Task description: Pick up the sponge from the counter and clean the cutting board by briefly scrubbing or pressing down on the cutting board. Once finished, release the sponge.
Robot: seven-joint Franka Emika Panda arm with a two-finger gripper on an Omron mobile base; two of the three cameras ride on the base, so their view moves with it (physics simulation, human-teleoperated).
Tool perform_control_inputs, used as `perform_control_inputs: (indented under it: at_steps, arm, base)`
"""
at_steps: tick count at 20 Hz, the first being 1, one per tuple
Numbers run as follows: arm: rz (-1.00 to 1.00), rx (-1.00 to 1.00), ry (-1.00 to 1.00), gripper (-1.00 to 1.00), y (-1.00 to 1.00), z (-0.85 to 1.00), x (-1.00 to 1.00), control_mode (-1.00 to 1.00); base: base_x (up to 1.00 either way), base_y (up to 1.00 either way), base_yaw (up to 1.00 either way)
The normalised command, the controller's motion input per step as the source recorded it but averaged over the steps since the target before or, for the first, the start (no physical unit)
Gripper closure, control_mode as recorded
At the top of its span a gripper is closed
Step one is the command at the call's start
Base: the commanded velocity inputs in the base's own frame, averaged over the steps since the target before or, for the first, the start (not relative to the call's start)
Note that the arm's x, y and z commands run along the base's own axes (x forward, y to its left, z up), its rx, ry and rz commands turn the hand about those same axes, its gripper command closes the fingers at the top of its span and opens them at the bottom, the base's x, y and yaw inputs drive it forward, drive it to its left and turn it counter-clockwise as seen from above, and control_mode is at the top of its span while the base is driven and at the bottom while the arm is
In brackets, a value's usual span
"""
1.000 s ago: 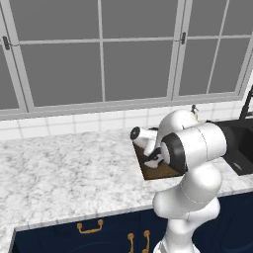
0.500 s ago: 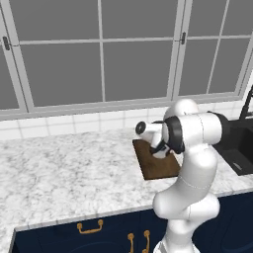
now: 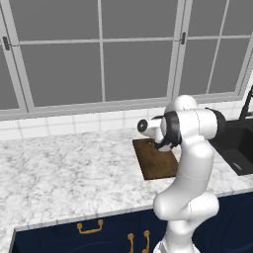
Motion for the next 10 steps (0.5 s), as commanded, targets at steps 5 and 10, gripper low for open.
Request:
perform_control_inputs:
  at_steps: [5,10]
  arm:
    - [0.00,-0.01,-0.02,-1.00,-0.04,-0.50,-0.37,-1.00]
    - [0.00,0.00,0.00,-1.00,-0.05,-0.07,-0.42,-1.00]
  base:
    - [0.00,0.00,0.00]
    - [0.00,0.00,0.00]
